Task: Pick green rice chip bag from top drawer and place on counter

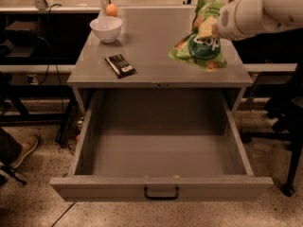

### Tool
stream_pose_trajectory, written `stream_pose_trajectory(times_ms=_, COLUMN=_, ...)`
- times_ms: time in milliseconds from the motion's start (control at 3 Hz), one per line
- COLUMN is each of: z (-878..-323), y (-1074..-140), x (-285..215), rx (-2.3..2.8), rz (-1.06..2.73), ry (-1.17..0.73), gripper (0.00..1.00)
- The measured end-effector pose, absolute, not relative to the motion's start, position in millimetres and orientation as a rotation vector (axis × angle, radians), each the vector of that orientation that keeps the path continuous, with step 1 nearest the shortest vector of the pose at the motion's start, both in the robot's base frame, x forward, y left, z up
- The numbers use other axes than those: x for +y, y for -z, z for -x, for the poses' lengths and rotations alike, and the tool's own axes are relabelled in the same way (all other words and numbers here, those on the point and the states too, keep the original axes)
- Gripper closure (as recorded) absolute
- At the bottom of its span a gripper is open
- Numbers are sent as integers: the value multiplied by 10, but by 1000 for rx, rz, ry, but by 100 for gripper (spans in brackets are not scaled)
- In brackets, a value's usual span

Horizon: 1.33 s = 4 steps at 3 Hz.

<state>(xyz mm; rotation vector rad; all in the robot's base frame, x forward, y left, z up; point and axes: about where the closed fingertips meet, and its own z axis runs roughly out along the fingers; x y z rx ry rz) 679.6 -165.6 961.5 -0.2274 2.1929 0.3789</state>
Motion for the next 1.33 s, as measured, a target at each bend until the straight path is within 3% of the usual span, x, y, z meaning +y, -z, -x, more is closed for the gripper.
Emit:
stream_pose_trajectory(times_ms=333, z=-7433, y=-9623, x=-1551, rx=2199, rz=165, ry=-413, gripper=97)
stream_pose_trajectory(times_ms=1333, z=-7983, y=-9238, x=-1557, rx=2299, rz=64, ry=-433, gripper=27)
